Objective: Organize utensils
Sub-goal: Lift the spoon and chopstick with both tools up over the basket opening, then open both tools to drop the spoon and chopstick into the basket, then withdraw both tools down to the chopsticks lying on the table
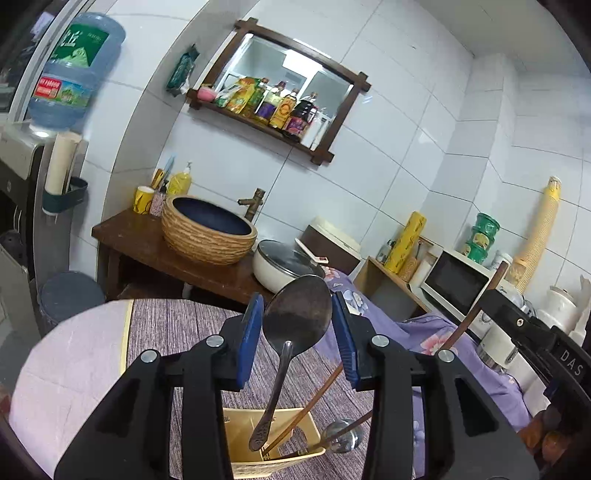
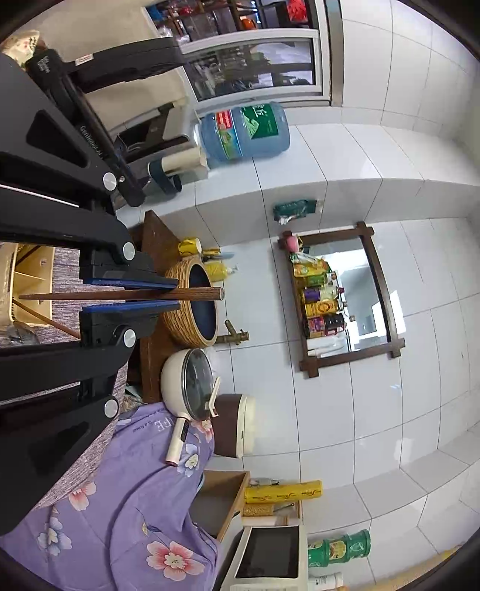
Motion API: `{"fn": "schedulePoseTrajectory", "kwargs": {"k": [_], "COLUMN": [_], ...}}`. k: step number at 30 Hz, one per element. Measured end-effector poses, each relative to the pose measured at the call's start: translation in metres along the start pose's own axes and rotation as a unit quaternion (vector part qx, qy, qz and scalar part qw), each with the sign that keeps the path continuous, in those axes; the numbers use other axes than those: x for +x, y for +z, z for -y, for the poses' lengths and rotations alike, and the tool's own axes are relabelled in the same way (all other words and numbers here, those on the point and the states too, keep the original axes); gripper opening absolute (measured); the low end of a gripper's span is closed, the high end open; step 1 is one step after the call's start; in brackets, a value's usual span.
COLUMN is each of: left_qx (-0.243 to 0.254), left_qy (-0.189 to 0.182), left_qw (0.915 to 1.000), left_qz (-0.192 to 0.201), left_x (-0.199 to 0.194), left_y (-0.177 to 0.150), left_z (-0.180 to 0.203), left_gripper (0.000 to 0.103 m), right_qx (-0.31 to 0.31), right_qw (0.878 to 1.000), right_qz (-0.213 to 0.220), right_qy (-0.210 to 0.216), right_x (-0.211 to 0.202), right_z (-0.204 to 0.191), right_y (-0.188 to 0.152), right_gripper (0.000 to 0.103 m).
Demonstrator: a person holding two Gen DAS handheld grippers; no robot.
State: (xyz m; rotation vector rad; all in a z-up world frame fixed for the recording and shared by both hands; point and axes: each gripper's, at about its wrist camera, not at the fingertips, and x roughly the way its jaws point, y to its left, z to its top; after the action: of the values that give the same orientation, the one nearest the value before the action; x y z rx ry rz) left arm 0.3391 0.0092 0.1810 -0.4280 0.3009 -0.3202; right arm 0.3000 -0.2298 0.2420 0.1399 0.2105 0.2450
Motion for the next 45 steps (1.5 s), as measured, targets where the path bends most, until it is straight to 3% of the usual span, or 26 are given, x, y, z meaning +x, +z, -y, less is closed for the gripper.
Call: {"fn": "schedulePoseTrajectory", "kwargs": {"k": [7,14,20,28,29,32,33,36,41,45], "left_qx": [-0.004,0.002,0.013,0.075,0.075,0.072,0.072,0.069,0.089,0.104], "left_qy": [0.032,0.041,0.044,0.051,0.047,0.040,0.039,0.051,0.093,0.115], "left_qw": [0.9994,0.9991,0.9984,0.9951,0.9953,0.9960,0.9961,0.9960,0.9914,0.9868], "left_qz": [0.013,-0.010,-0.032,-0.039,-0.039,-0.033,-0.031,-0.021,-0.025,-0.047], "left_x": [0.022,0.024,0.018,0.012,0.010,0.002,-0.001,-0.016,-0.045,-0.068], "left_y": [-0.043,-0.082,-0.103,-0.116,-0.115,-0.112,-0.112,-0.113,-0.123,-0.140], "left_z": [-0.023,-0.039,-0.047,-0.030,-0.029,-0.027,-0.026,-0.030,-0.030,-0.030], "left_gripper": [0.038,0.038,0.038,0.039,0.039,0.042,0.047,0.068,0.082,0.093], "right_qx": [-0.006,-0.024,-0.032,-0.039,-0.035,-0.026,-0.024,-0.020,-0.018,-0.044], "right_qw": [1.000,0.999,0.998,0.997,0.997,0.998,0.998,0.998,0.999,0.997], "right_qz": [-0.013,-0.038,-0.058,-0.069,-0.068,-0.063,-0.058,-0.051,-0.047,-0.065], "right_qy": [-0.023,-0.019,-0.014,-0.015,-0.015,-0.015,-0.015,-0.016,-0.018,0.007], "right_x": [0.028,0.040,0.045,0.047,0.046,0.041,0.037,0.025,-0.005,-0.025], "right_z": [-0.004,-0.008,-0.009,-0.009,-0.007,-0.001,0.001,0.006,0.009,-0.001], "right_y": [-0.045,-0.085,-0.104,-0.112,-0.112,-0.112,-0.112,-0.113,-0.123,-0.142], "right_gripper": [0.007,0.007,0.007,0.007,0.009,0.036,0.042,0.048,0.064,0.076]}}
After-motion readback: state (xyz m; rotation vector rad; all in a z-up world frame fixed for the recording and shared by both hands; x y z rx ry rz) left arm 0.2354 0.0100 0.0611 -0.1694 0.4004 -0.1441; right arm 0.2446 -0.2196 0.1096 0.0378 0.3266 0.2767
